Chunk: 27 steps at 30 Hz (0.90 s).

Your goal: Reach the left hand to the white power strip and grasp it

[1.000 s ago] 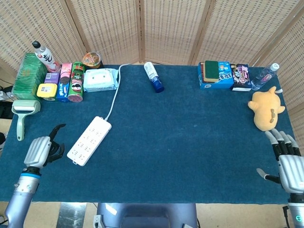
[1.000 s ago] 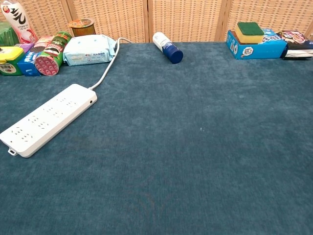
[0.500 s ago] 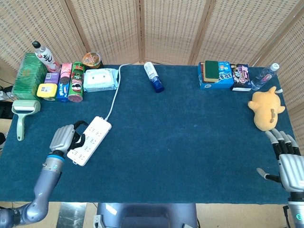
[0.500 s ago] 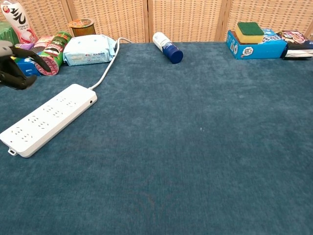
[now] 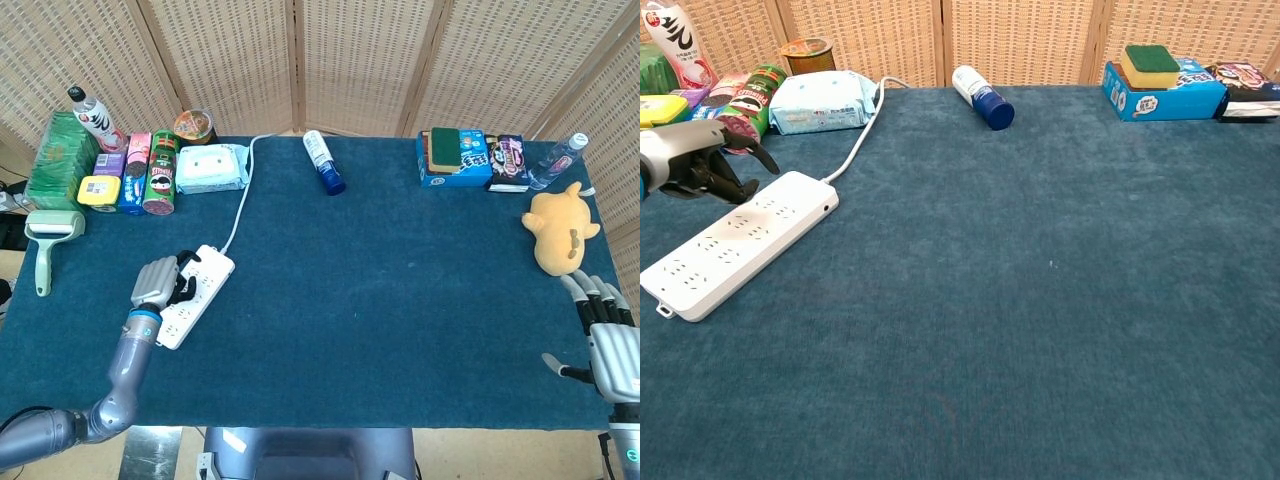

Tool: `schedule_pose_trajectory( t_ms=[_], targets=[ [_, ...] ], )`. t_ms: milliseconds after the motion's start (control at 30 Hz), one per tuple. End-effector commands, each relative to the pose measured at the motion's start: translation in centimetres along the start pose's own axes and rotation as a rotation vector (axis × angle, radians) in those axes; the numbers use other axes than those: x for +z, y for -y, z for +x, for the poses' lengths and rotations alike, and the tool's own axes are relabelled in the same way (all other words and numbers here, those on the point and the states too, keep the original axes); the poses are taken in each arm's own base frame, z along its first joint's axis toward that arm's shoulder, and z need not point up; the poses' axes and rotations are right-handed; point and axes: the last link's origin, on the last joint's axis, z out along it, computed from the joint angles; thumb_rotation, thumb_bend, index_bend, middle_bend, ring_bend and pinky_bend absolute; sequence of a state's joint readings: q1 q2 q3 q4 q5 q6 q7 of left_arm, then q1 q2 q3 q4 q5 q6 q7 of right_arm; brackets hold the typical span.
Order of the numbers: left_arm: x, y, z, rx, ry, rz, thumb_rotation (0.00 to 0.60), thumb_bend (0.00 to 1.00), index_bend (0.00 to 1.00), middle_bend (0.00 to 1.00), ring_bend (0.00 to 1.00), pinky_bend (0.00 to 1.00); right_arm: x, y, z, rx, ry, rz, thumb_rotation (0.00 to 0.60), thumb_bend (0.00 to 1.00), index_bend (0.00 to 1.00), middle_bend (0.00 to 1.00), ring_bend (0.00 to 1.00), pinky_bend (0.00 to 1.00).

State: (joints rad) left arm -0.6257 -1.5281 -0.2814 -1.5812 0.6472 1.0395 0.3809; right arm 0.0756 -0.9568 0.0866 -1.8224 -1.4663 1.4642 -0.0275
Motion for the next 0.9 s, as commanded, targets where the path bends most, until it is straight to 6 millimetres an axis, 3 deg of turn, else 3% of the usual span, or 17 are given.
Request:
schedule_pose_trajectory(
  t_ms=[33, 900],
  targets=[
    [0.41, -0.26, -0.58, 0.003, 0.015, 0.002, 0.6, 0.6, 0.3, 1.0, 1.0, 1.0, 0.02, -0.01, -0.03, -0.001, 0.002, 0.0, 0.6, 0.0, 0.07, 0.03, 0.03, 0.0],
    [1.18, -0.96, -1.57, 0.041, 0.024, 0.026, 0.6, 0.6, 0.3, 1.0, 1.0, 1.0, 0.07, -0.24, 0.12, 0.008, -0.001, -0.007, 0.6, 0.0, 0.07, 0.03, 0.03, 0.0]
  ],
)
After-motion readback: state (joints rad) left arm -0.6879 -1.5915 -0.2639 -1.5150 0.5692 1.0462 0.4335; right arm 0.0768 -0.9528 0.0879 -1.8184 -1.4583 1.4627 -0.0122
